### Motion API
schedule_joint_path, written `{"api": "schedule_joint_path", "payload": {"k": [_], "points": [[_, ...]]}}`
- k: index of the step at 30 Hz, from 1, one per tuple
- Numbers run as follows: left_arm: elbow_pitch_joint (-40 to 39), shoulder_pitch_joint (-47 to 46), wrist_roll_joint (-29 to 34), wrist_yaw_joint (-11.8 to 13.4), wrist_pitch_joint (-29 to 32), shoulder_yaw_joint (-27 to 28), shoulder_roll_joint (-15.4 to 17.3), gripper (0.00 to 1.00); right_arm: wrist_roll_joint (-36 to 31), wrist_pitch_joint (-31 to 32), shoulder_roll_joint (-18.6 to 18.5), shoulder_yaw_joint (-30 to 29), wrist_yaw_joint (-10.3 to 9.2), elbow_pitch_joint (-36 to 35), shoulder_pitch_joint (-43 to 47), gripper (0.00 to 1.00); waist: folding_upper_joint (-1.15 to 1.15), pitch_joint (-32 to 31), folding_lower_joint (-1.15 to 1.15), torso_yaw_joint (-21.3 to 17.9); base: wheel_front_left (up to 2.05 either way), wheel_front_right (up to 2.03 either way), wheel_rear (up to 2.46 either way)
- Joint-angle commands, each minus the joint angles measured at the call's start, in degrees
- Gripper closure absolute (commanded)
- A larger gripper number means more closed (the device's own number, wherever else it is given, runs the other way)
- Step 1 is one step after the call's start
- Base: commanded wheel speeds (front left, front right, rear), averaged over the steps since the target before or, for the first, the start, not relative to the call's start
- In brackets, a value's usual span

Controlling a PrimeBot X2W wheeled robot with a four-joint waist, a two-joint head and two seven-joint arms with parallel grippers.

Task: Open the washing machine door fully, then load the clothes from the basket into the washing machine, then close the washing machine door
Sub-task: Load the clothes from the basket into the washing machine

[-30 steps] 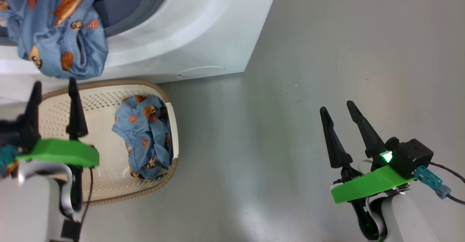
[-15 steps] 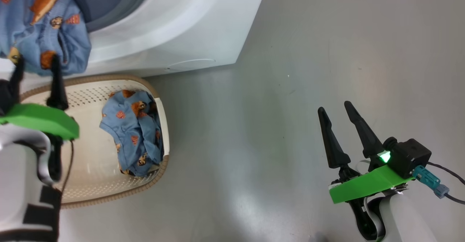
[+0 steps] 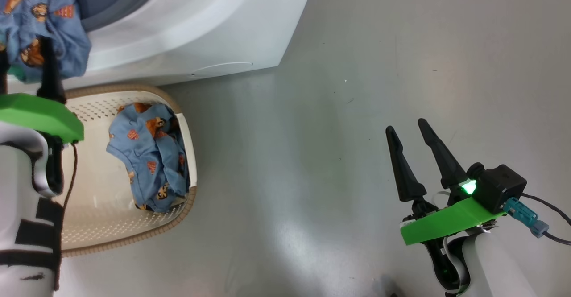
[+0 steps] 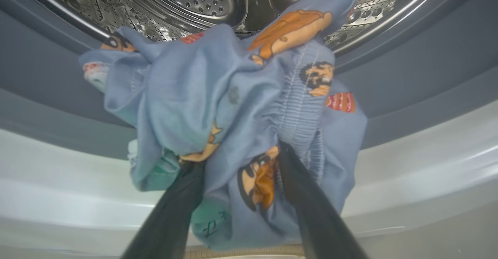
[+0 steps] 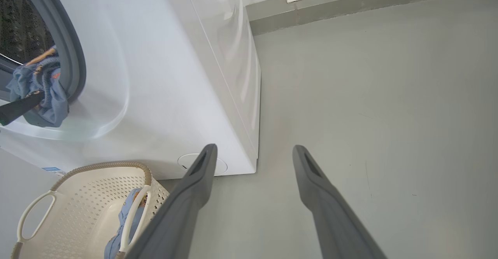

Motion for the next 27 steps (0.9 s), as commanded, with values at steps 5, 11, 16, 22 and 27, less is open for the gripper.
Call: {"api": "schedule_joint_path", "payload": {"k": [5, 11, 16, 22, 27], "points": [[1.18, -4.18, 0.93, -0.25, -0.23, -0.13, 2.62, 1.0, 1.28, -0.27, 0.34, 1.31, 0.17, -0.67, 0.13, 0.0, 0.0, -0.08, 0.0, -0.01, 0.0, 0.0, 0.0], [1.9, -6.26, 1.33, -0.46, -1.61, -0.93, 3.07, 1.0, 1.71, -0.27, 0.34, 1.53, 0.17, -0.5, 0.07, 0.0, 0.0, -0.52, 0.0, 0.04, 0.0, 0.0, 0.0], [1.99, -8.72, 1.75, -0.49, -2.75, -1.42, 3.75, 1.0, 1.96, -0.27, 0.34, 1.47, 0.17, -0.56, 0.11, 0.0, 0.0, -0.66, 0.0, -0.16, 0.0, 0.0, 0.0], [1.8, -11.44, 2.29, -0.35, -3.52, -2.11, 4.04, 1.0, 2.25, -0.27, 0.34, 1.39, 0.17, -0.72, 0.37, 0.0, 0.0, -0.64, 0.0, -0.28, 0.0, 0.0, 0.0], [1.92, -14.2, 2.83, -0.1, -3.96, -2.89, 4.11, 1.0, 2.54, -0.27, 0.34, 1.72, 0.17, -0.87, 0.37, 0.0, 0.0, -0.3, 0.0, -0.53, 0.0, 0.0, 0.0]]}}
